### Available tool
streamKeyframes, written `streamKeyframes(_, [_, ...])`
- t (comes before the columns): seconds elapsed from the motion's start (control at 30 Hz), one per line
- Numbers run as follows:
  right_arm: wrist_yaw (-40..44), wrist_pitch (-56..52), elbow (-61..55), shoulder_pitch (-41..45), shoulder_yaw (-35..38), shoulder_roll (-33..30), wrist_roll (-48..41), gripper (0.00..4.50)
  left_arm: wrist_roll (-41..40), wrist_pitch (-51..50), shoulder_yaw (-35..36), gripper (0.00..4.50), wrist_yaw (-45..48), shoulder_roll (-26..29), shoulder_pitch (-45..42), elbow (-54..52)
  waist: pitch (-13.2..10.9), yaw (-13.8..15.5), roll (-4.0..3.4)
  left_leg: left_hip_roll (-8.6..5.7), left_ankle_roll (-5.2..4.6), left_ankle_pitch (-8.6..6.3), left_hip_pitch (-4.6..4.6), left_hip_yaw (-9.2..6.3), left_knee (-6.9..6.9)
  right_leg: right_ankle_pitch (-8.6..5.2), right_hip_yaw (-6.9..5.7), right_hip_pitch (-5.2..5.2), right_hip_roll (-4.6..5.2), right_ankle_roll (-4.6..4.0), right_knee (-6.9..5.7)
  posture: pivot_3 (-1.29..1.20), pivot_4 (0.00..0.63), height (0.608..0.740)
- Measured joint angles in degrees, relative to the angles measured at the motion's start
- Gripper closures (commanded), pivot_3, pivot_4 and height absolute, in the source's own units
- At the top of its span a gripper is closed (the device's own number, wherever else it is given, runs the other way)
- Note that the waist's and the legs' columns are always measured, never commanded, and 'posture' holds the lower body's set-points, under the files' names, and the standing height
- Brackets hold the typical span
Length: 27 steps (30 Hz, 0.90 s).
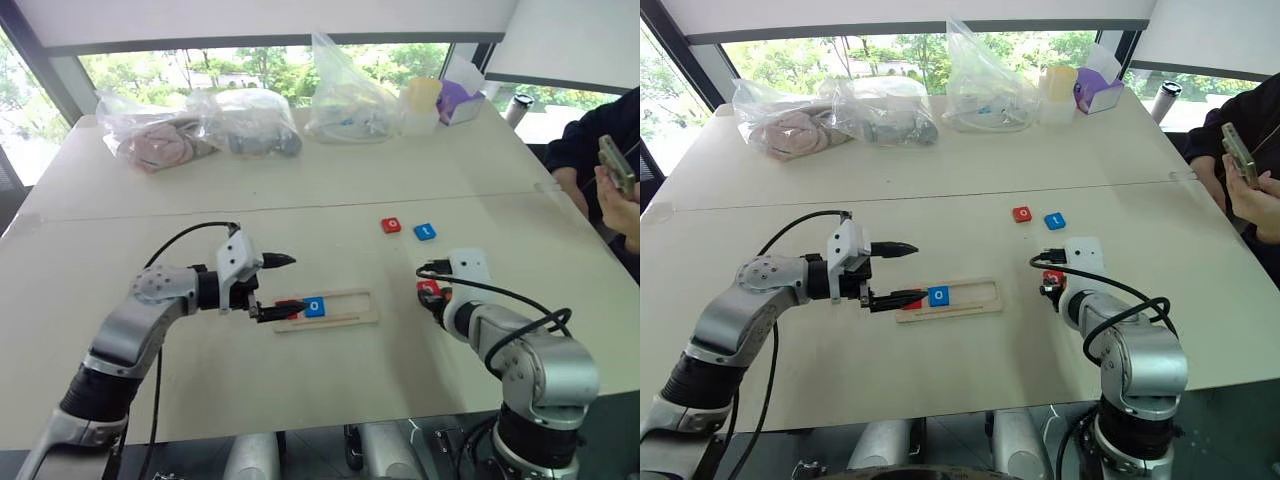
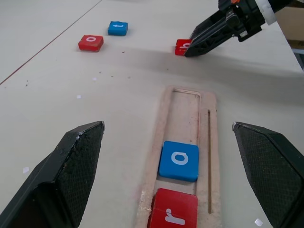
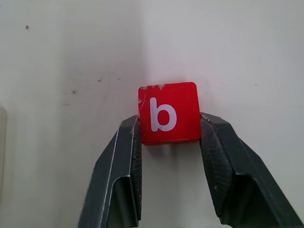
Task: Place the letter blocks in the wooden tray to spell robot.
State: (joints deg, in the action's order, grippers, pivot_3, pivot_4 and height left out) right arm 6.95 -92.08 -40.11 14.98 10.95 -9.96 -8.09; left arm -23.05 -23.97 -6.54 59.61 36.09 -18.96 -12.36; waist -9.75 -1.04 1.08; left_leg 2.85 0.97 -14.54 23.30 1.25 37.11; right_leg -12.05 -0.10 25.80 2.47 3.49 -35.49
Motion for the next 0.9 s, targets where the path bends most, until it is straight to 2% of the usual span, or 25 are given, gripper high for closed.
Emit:
streamKeyframes(0.1, [2.08,-0.01,0.0,0.0,-0.7,-2.29,-1.8,0.31,0.1,0.69,-0.06,0.0,0.28,-0.02,-0.13,0.78,-0.01,0.01,-0.01,-0.01,0.0,0.0,0.02,0.0,0.0,0.0,0.0,0.0,0.01,0.0,0.02,0.0,0.15,0.74])
streamKeyframes(0.13, [3.93,-0.02,0.11,0.04,-0.93,-5.35,-3.01,0.05,0.1,0.7,-0.06,0.0,0.34,-0.02,-0.14,0.81,-0.03,0.02,-0.04,-0.03,0.0,0.0,0.04,0.01,0.01,0.0,0.01,0.0,0.06,0.01,0.04,0.0,0.15,0.74])
streamKeyframes(0.2, [8.57,0.13,0.88,0.94,-0.67,-13.13,-5.66,0.05,0.1,0.72,-0.03,0.0,0.52,0.09,-0.03,0.83,-0.05,0.21,-0.05,-0.09,0.0,0.0,0.06,0.03,0.05,-0.01,0.01,-0.02,0.13,0.01,0.08,0.0,0.15,0.74])
streamKeyframes(0.3, [19.94,5.94,2.94,1.58,-0.5,-29.5,-10.7,0.05,0.1,0.77,0.03,0.0,0.75,0.58,0.55,0.77,-0.09,0.28,-0.06,-0.12,0.0,0.0,0.05,0.02,0.04,-0.03,0.02,-0.12,0.12,0.04,0.25,0.0,0.15,0.74])
streamKeyframes(0.37, [28.54,16.42,5.44,0.56,-0.59,-36.92,-12.32,0.05,0.16,0.84,0.06,0.0,0.83,0.88,0.71,0.78,-0.12,0.28,-0.01,-0.1,-0.01,0.0,0.03,-0.02,-0.02,-0.05,-0.01,-0.13,0.06,0.08,0.3,0.0,0.15,0.74])
streamKeyframes(0.43, [38.63,34.28,9.12,-3.28,-1.59,-41.55,-11.9,0.05,0.32,0.99,0.09,0.0,0.42,0.81,0.73,0.7,-0.14,0.28,0.02,-0.08,-0.06,-0.04,-0.02,-0.04,-0.07,-0.11,-0.01,-0.19,-0.01,0.17,0.3,0.0,0.15,0.74])
streamKeyframes(0.5, [46.82,48.32,13.81,-5.22,-3.24,-42.9,-11.54,0.05,0.56,1.01,0.11,0.0,-0.24,0.67,0.73,0.51,-0.17,0.09,0.05,-0.04,-0.16,-0.1,-0.07,-0.03,-0.05,-0.12,0.01,-0.23,-0.05,0.18,0.3,0.0,0.15,0.74])
streamKeyframes(0.57, [52.96,57.2,20.19,-5.59,-5.89,-44.08,-10.71,0.05,0.58,0.96,0.15,0.0,-1.02,0.6,0.91,-0.22,-0.19,0.09,0.08,-0.05,-0.16,-0.09,-0.06,-0.02,0.01,-0.11,0.02,-0.24,-0.04,0.18,0.29,0.0,0.15,0.74])
streamKeyframes(0.7, [60.16,68.69,34.35,-1.95,-11.18,-43.94,-8.2,0.05,0.58,0.7,0.68,0.0,-1.89,1.08,2.93,-2.11,-0.22,0.04,0.07,-0.06,-0.16,-0.09,-0.07,0.03,0.11,-0.08,0.05,-0.27,-0.01,0.14,0.27,0.0,0.15,0.74])
streamKeyframes(0.9, [65.02,79.11,49.37,6.5,-15.32,-41.73,-4.63,0.05,0.27,-0.73,1.32,0.0,-3.45,2.22,4.45,-5.37,-0.29,0.29,0.07,-0.06,-0.16,-0.09,-0.11,0.01,0.13,-0.06,0.05,-0.31,-0.03,0.1,0.23,0.0,0.15,0.74])
